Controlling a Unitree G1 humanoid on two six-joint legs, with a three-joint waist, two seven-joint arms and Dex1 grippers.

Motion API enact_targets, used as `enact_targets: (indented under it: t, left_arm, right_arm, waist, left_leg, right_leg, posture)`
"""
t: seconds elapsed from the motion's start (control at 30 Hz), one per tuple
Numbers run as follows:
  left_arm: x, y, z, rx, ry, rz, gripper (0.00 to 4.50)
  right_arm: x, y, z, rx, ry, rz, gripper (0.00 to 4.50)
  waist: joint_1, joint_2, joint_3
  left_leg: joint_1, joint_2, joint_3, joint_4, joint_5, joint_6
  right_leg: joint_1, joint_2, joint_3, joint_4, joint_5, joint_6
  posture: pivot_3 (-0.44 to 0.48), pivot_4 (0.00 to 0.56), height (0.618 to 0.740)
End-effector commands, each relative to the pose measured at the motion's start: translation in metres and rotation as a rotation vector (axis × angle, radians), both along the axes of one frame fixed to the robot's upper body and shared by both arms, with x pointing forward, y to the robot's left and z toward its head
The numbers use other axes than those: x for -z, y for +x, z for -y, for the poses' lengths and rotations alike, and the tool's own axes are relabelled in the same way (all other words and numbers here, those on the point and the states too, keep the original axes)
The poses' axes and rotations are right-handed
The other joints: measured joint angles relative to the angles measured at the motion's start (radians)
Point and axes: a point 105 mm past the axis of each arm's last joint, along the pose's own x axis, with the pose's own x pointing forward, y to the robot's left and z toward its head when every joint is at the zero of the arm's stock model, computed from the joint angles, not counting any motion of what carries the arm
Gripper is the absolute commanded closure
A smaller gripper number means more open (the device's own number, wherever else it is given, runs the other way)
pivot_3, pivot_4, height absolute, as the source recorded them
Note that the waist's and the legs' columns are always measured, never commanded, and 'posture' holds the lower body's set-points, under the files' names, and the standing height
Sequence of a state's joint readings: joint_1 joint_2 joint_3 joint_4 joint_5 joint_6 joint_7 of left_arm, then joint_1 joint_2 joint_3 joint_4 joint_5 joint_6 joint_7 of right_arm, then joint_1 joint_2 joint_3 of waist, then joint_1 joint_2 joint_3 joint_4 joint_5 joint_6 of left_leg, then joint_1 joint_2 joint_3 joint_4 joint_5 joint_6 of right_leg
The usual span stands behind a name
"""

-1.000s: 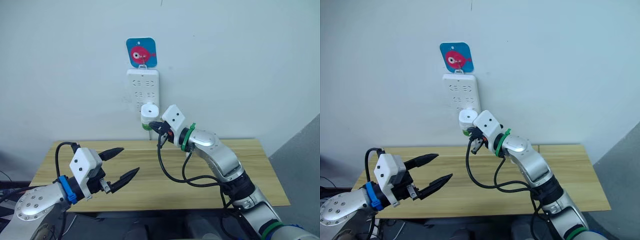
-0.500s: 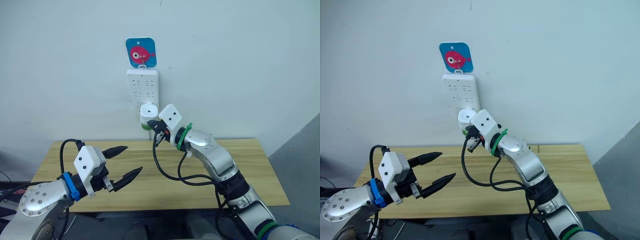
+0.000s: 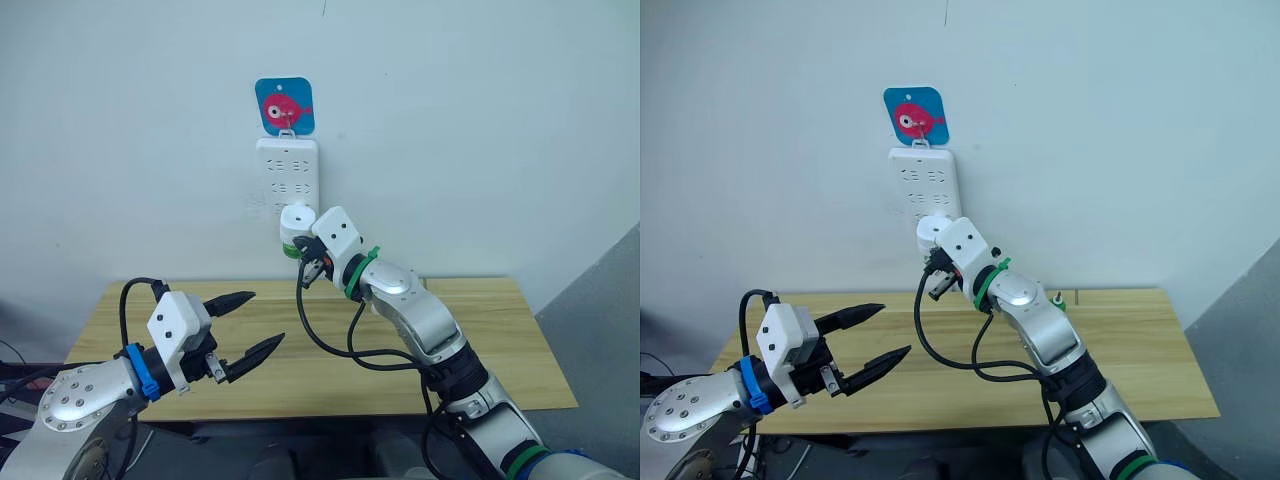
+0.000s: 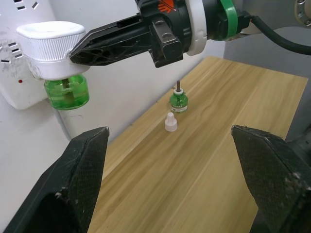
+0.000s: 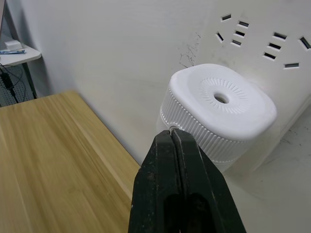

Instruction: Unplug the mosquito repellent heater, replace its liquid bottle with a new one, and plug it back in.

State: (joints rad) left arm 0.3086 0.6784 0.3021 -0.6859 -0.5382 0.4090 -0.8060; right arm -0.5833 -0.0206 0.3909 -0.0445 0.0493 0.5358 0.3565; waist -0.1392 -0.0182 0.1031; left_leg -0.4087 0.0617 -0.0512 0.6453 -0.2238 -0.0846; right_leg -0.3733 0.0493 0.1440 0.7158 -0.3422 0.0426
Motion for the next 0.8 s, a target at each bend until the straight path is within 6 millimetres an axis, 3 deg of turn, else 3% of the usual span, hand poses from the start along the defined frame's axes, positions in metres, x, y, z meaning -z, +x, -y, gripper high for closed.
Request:
enact_targets:
  t: [0.03,0.13,0.27,0.43,0.53,0.63,0.7,0.8]
  left_arm:
    - [-0.004,0.002,0.001,0.006,0.011,0.030,0.29]
    - [-0.004,0.004,0.000,-0.001,0.007,0.030,0.29]
    - [-0.003,0.009,-0.007,-0.035,0.000,0.025,0.29]
    - [-0.002,0.014,-0.014,-0.055,-0.001,0.032,0.29]
    - [-0.004,0.015,-0.019,-0.055,0.011,0.034,0.29]
    - [-0.001,0.015,-0.034,-0.030,0.115,0.023,0.29]
    - [0.002,0.010,-0.043,0.018,0.184,0.004,0.00]
    - [0.003,0.010,-0.060,0.025,0.234,-0.038,0.00]
  right_arm:
    - [-0.025,0.020,0.022,0.140,0.026,0.109,4.49]
    - [-0.030,0.010,0.016,0.059,0.063,0.087,4.49]
    - [-0.044,-0.024,0.008,-0.165,0.101,0.100,4.49]
    - [-0.042,-0.051,0.012,-0.362,0.047,0.086,4.49]
    - [-0.038,-0.053,0.026,-0.403,-0.028,0.082,4.49]
    - [-0.030,-0.047,0.058,-0.379,-0.161,0.079,4.49]
    - [-0.026,-0.046,0.080,-0.359,-0.238,0.070,4.13]
    - [-0.024,-0.049,0.106,-0.342,-0.303,0.058,3.27]
  waist:
    - [0.000,-0.001,-0.001]
    - [0.000,-0.001,-0.001]
    - [0.001,-0.002,-0.001]
    - [-0.002,-0.003,-0.002]
    - [-0.002,-0.003,-0.002]
    - [0.000,-0.003,-0.002]
    - [0.002,-0.003,-0.002]
    - [0.002,-0.003,-0.002]
  left_leg:
    - [0.000,0.000,0.000,0.000,0.000,0.000]
    - [0.000,0.000,0.000,0.000,0.000,0.000]
    - [-0.001,0.000,0.000,-0.001,0.000,0.000]
    - [-0.001,0.001,-0.001,-0.005,-0.001,-0.001]
    - [-0.001,0.001,-0.001,-0.008,-0.001,-0.001]
    - [-0.001,0.001,-0.001,-0.008,-0.001,-0.001]
    - [-0.001,0.000,-0.001,-0.008,-0.001,-0.001]
    - [-0.001,0.000,0.000,-0.008,-0.001,-0.001]
  right_leg:
    - [0.000,0.000,0.000,0.000,0.000,0.000]
    - [0.000,0.000,0.000,0.000,0.000,0.000]
    - [0.000,0.000,0.000,0.000,0.000,0.001]
    - [-0.002,0.001,-0.002,-0.001,0.000,0.001]
    - [-0.002,0.001,-0.002,-0.001,0.000,0.000]
    - [-0.002,0.000,-0.002,-0.001,0.000,0.000]
    - [-0.002,0.000,-0.002,-0.002,-0.001,0.000]
    - [-0.002,0.000,-0.002,-0.003,-0.001,-0.001]
  posture:
    - [-0.044,0.045,0.735]
    - [-0.045,0.041,0.735]
    - [-0.047,0.038,0.735]
    - [-0.050,0.033,0.735]
    - [-0.044,0.031,0.735]
    - [-0.026,0.029,0.735]
    - [-0.021,0.027,0.735]
    - [-0.017,0.019,0.735]
